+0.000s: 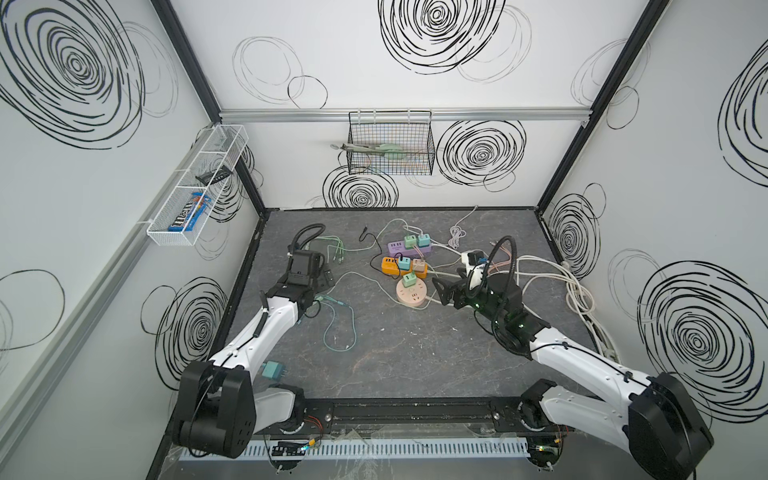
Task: Insert the plug
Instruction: 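Move the left gripper to the loose teal cables and grasp the teal charger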
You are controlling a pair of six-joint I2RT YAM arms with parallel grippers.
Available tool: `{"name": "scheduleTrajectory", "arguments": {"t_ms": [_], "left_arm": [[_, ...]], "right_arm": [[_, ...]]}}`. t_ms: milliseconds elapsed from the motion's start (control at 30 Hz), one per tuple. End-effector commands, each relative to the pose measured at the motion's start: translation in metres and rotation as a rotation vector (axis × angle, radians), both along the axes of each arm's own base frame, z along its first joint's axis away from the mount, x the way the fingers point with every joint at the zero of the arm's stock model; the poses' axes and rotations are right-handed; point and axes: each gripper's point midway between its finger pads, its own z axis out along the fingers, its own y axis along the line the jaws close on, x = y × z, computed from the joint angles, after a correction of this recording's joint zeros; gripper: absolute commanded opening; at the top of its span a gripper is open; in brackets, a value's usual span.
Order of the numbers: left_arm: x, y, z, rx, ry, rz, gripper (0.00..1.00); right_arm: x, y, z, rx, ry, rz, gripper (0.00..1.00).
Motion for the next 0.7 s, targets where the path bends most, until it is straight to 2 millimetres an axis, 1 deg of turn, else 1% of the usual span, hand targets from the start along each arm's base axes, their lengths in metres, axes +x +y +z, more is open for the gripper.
{"name": "scheduleTrajectory", "arguments": {"t_ms": [0,67,133,200,267,400,533,600,667], "left_arm": [[-0.016,0.033,0.002,-0.078,-0.058,0.213,0.96],[-0.029,0.053,-0.002,-0.091,-0.057,0.309,0.96],[-0.045,0.074,-0.006,-0.101,-0.057,0.442,0.96],[-0.062,0.093,-0.014,-0.123,-0.047,0.568,0.96],[-0.075,0.103,-0.024,-0.154,-0.024,0.645,0.96],[-0.103,0.111,-0.04,-0.192,0.027,0.783,0.96],[-0.145,0.117,-0.047,-0.172,0.104,0.939,0.96],[-0.165,0.11,-0.061,-0.244,0.164,0.983,0.96],[-0.178,0.098,-0.074,-0.332,0.203,0.996,0.96]], "right_arm": [[0.007,-0.021,0.005,0.078,0.014,-0.1,0.97],[0.008,-0.026,0.007,0.101,0.023,-0.106,0.97],[0.011,-0.03,0.01,0.108,0.026,-0.113,0.97],[0.013,-0.032,0.012,0.104,0.027,-0.119,0.97],[0.014,-0.033,0.011,0.11,0.035,-0.13,0.97],[0.017,-0.03,0.005,0.11,0.062,-0.122,0.97],[0.021,-0.024,0.001,0.095,0.085,-0.102,0.97],[0.022,-0.019,0.001,0.079,0.081,-0.076,0.97],[0.02,-0.013,0.004,0.058,0.059,-0.029,0.98]]}}
